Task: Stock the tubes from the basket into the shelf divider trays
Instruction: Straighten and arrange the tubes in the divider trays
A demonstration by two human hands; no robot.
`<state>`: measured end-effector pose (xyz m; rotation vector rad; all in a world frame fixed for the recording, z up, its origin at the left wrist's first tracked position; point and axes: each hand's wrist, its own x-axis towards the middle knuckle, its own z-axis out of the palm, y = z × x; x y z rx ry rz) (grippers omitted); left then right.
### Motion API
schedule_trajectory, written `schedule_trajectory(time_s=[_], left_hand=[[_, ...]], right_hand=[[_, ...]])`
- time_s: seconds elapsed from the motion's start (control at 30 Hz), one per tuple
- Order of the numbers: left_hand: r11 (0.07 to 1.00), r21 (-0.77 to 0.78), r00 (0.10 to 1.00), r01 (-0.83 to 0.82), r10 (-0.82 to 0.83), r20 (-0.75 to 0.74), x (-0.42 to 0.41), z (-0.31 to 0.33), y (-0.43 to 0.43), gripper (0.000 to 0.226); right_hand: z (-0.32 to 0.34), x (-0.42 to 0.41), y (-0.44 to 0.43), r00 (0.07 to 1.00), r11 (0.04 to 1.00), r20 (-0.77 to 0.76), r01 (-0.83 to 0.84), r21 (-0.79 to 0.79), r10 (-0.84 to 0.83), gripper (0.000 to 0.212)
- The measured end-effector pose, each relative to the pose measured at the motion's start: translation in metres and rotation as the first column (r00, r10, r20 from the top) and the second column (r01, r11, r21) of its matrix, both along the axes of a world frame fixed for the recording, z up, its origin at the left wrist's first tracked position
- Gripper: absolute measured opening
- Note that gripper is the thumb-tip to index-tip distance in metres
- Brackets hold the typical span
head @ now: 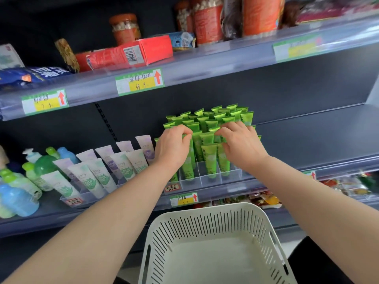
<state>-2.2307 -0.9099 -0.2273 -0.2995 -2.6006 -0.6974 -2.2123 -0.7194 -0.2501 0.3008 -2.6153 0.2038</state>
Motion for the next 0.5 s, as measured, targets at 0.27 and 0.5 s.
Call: schedule_trajectory(time_s=[0.27,0.5], left_hand=[[0.987,-0.085,0.99,0.134,-0.13,0.046,-0.005,0.008,0.066,0.015],[0.967,-0.152,0.977,0.205,-0.193,0.092,-0.038,0.014,0.108,0.021]], right_hand=[[-0.001,0.001,0.054,0.983,0.989,0.111,0.144,0.027,-0.146,0.048],[-0.01,-0.007,0.076,0.979,0.982,0.14,0.161,-0.101,-0.146,0.048]])
